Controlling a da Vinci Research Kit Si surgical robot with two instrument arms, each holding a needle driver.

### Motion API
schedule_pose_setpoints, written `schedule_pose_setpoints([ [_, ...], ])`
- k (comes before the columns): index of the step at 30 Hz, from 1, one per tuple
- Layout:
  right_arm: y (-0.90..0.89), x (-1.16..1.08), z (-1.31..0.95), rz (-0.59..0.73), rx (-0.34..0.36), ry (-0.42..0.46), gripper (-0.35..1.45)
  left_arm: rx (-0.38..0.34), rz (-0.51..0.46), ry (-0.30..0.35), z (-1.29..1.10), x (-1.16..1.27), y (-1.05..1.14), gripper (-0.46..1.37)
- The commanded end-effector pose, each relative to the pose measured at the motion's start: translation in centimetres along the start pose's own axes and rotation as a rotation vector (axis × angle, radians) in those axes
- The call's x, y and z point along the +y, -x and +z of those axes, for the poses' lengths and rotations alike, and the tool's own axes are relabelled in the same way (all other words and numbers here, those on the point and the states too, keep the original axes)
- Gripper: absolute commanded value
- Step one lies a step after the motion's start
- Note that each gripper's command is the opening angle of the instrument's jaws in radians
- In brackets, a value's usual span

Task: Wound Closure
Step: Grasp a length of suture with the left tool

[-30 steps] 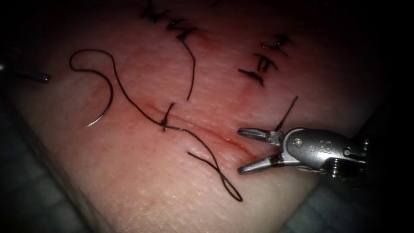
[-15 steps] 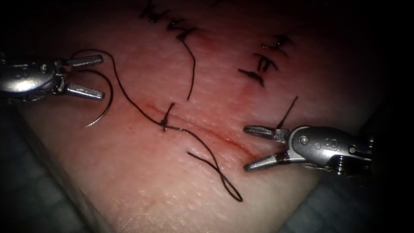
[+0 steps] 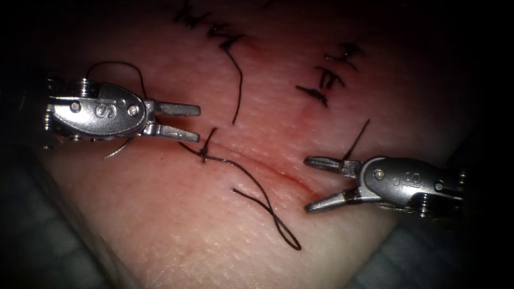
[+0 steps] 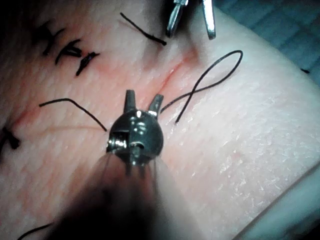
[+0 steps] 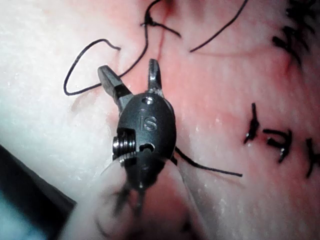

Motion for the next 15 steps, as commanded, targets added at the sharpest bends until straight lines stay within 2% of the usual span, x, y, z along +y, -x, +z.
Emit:
schedule_pose_setpoints([
  [1,0.0,0.0,-0.01,0.0,0.0,-0.002,0.72,-0.043,0.015,0.011,0.06,0.01,0.02,0.36],
  [5,0.01,-0.01,-0.01,-0.001,-0.001,-0.001,0.73,-0.116,0.043,0.031,0.27,0.03,0.17,0.34],
  [15,0.01,-0.02,-0.01,-0.002,-0.001,-0.001,0.73,-0.203,0.067,0.073,0.75,0.04,0.43,0.32],
])
